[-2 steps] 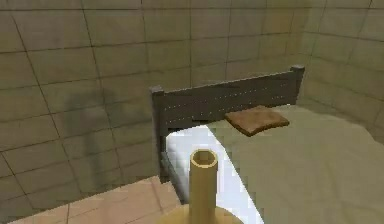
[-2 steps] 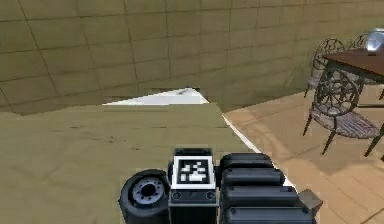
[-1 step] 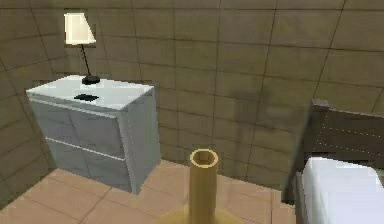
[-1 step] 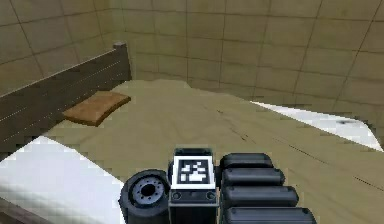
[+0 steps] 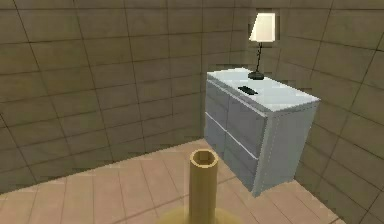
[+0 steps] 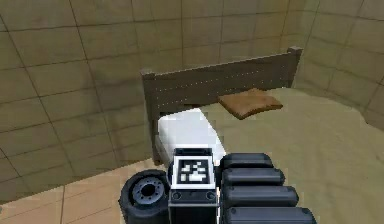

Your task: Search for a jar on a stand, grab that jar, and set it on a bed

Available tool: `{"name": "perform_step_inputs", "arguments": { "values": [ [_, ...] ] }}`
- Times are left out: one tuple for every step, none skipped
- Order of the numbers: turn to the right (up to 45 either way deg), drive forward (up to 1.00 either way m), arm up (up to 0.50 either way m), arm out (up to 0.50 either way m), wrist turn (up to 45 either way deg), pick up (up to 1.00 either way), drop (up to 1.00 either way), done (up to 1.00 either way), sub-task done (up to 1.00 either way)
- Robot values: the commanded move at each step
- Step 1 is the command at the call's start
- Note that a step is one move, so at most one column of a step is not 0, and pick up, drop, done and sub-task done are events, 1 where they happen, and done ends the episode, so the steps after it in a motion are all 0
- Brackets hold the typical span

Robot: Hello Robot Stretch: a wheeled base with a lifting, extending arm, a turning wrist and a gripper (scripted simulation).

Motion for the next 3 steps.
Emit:
{"name": "perform_step_inputs", "arguments": {
  "values": [
    [-3.0, 0.00, 0.00, 0.00, 0.0, 0.00, 0.00, 0.00, 0.00],
    [45.0, 0.00, 0.00, 0.00, 0.0, 0.00, 0.00, 0.00, 0.00],
    [21.0, 0.00, 0.00, 0.00, 0.0, 0.00, 0.00, 0.00, 0.00]
  ]
}}
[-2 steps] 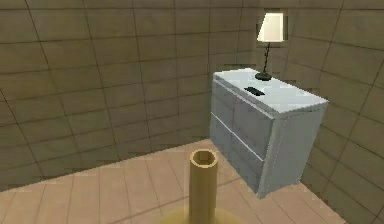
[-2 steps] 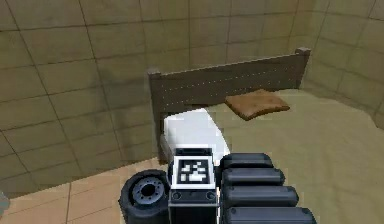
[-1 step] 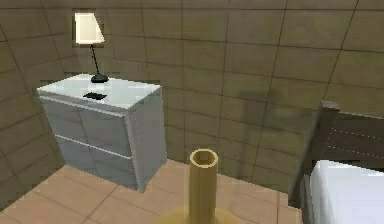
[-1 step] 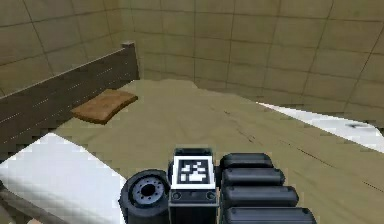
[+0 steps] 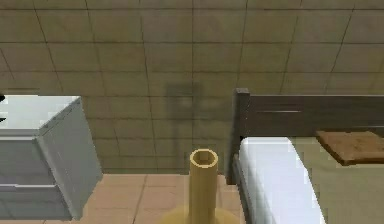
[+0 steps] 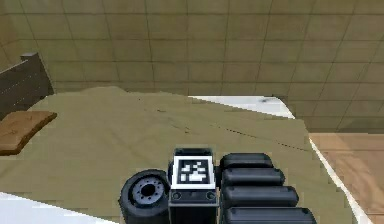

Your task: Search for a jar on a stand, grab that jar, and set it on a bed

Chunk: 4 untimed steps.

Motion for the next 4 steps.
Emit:
{"name": "perform_step_inputs", "arguments": {
  "values": [
    [0.0, 0.30, 0.00, 0.00, 0.0, 0.00, 0.00, 0.00, 0.00],
    [0.0, 0.00, 0.00, 0.48, 0.0, 0.00, 0.00, 0.00, 0.00],
    [0.0, 0.00, 0.00, 0.00, 45.0, 0.00, 0.00, 0.00, 0.00],
    [0.0, 0.00, 0.00, 0.00, 45.0, 0.00, 0.00, 0.00, 0.00]
  ]
}}
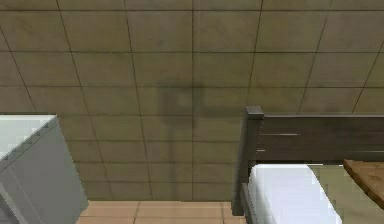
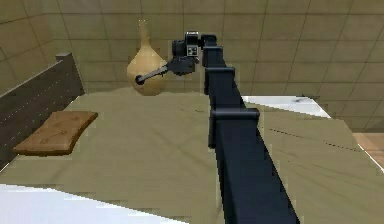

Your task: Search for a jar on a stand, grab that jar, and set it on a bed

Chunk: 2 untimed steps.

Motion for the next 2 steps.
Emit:
{"name": "perform_step_inputs", "arguments": {
  "values": [
    [0.0, 0.00, 0.00, 0.00, 45.0, 0.00, 0.00, 0.00, 0.00],
    [0.0, 0.00, 0.00, 0.00, 6.0, 0.00, 0.00, 0.00, 0.00]
  ]
}}
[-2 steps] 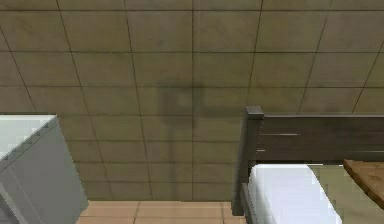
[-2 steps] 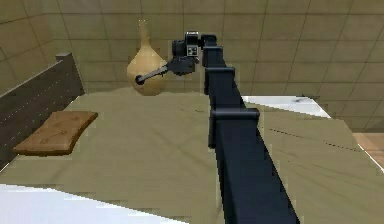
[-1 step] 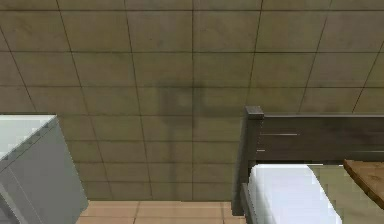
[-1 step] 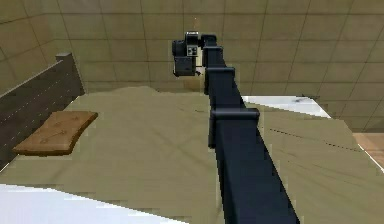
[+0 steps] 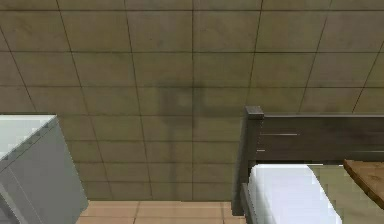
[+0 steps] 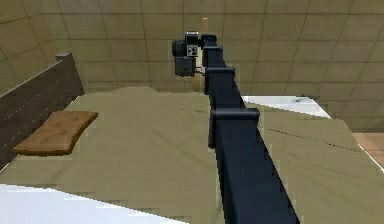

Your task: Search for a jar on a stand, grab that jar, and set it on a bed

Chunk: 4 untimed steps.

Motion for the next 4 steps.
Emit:
{"name": "perform_step_inputs", "arguments": {
  "values": [
    [0.0, 0.00, -0.26, 0.00, 0.0, 0.00, 0.00, 0.00, 0.00],
    [0.0, 0.00, -0.32, 0.00, 0.0, 0.00, 0.00, 0.00, 0.00],
    [0.0, 0.00, 0.00, 0.00, 0.0, 0.00, 1.00, 0.00, 0.00],
    [0.0, 0.00, 0.10, 0.00, 0.0, 0.00, 0.00, 0.00, 0.00]
  ]
}}
